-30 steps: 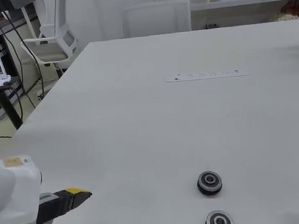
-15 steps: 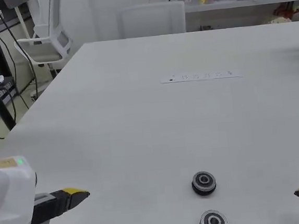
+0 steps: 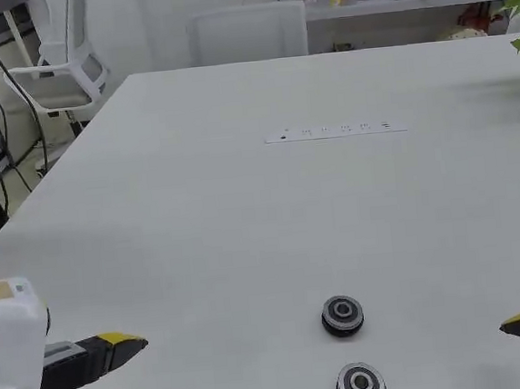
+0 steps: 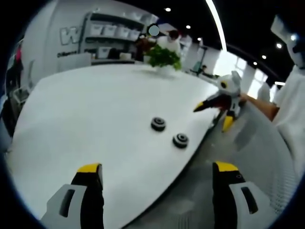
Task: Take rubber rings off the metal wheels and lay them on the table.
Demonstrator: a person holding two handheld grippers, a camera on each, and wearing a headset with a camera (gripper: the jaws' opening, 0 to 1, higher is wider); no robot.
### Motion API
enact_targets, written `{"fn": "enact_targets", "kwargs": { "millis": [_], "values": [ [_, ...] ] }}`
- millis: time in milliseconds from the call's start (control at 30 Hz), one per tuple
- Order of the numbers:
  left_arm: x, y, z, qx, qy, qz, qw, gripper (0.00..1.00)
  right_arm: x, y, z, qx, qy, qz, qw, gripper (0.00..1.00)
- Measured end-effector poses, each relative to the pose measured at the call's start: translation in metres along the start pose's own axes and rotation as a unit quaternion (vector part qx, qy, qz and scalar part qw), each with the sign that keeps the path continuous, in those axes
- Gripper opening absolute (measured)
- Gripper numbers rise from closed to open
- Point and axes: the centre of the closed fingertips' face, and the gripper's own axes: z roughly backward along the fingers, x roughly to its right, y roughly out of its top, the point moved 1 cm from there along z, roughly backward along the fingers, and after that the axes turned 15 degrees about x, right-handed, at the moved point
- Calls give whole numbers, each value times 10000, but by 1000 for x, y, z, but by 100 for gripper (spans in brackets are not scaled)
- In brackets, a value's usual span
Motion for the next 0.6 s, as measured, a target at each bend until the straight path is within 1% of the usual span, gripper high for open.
{"fn": "enact_targets", "kwargs": {
  "millis": [133,233,400,467,500,600],
  "values": [
    [-2,2,0,58,51,27,10000,97,0,-1,0,-37,16,24,10000,91],
    [-1,2,-1,99,25,109,9999,97,2,2,1,23,-55,61,10000,88],
    [1,2,-1,100,-16,68,9999,97,6,4,3,132,-144,-8,9998,85],
    [-1,5,-1,152,23,36,9999,97,5,5,3,156,-114,-35,9998,85],
    [-1,6,-1,189,19,17,9998,97,5,4,2,147,-105,-50,9998,85],
    [1,5,-2,168,-40,30,9998,96,5,2,3,88,-100,-55,9999,84]
  ]
}}
